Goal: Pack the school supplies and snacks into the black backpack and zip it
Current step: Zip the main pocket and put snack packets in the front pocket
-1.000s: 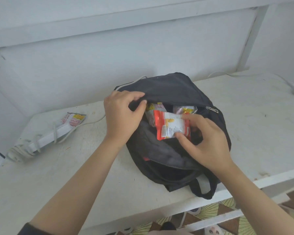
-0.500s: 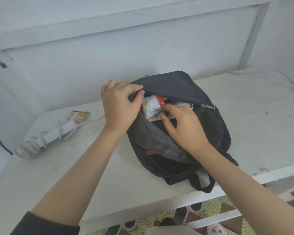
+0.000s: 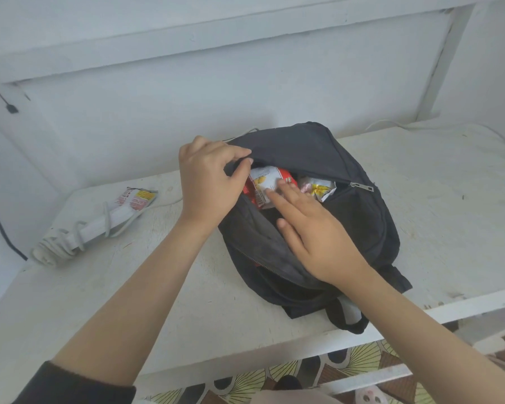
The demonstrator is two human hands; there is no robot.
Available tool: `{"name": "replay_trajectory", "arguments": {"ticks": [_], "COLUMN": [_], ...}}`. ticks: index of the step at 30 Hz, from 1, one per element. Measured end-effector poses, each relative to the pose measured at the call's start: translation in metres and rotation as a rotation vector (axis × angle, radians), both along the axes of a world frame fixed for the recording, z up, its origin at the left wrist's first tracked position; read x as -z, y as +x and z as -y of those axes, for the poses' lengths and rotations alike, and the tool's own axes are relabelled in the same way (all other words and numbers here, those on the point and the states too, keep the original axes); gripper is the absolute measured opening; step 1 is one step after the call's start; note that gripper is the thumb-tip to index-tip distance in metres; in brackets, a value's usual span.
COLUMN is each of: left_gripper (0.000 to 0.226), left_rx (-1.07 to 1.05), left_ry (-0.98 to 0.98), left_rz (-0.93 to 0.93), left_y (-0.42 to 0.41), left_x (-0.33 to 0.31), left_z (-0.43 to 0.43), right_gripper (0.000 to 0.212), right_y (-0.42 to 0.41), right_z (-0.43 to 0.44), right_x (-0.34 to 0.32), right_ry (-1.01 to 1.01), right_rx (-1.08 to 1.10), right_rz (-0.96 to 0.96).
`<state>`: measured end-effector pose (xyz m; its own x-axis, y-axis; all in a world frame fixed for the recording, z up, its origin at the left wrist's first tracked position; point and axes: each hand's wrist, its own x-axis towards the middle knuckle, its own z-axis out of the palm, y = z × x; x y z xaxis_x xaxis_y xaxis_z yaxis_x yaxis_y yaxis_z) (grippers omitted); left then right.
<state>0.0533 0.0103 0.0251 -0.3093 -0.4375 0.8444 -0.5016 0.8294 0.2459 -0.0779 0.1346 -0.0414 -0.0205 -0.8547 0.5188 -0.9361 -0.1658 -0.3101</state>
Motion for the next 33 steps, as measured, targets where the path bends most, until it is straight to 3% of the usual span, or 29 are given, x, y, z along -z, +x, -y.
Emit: {"name": "replay_trajectory", "arguments": {"ticks": [6,11,24,30,33], "left_gripper": [0.016,0.009,0.004,0.004,0.004], "left_rx": [0.042,0.094,0.071,0.061,0.076], "left_ry": [-0.153,-0.246,-0.356,-0.324,-0.314], "left_rz": [0.148,0.197,0.115,0.121,0.12], "left_y": [0.007,0.008,-0.004,0.0,0.001], "left_x": [-0.002,-0.005,-0.018,-0.015,-0.015], "left_z": [0.007,0.015,0.017,0.017,0.016], "right_gripper": [0.059,0.063,0.075,0.052,0.054], "right_y": [-0.005,0.001,0.005,0.003,-0.001], "right_z": [0.018,0.033,0.063,0.05,0.041], "right_x": [0.001,-0.004,-0.025,-0.016,-0.005], "right_ry": [0.096,0.132,0.191,-0.065,-0.003], "right_rx": [-0.042,-0.018,-0.014,-0.1,-0.07], "right_rz": [-0.2,-0.284,-0.144,-0.005,-0.057]}}
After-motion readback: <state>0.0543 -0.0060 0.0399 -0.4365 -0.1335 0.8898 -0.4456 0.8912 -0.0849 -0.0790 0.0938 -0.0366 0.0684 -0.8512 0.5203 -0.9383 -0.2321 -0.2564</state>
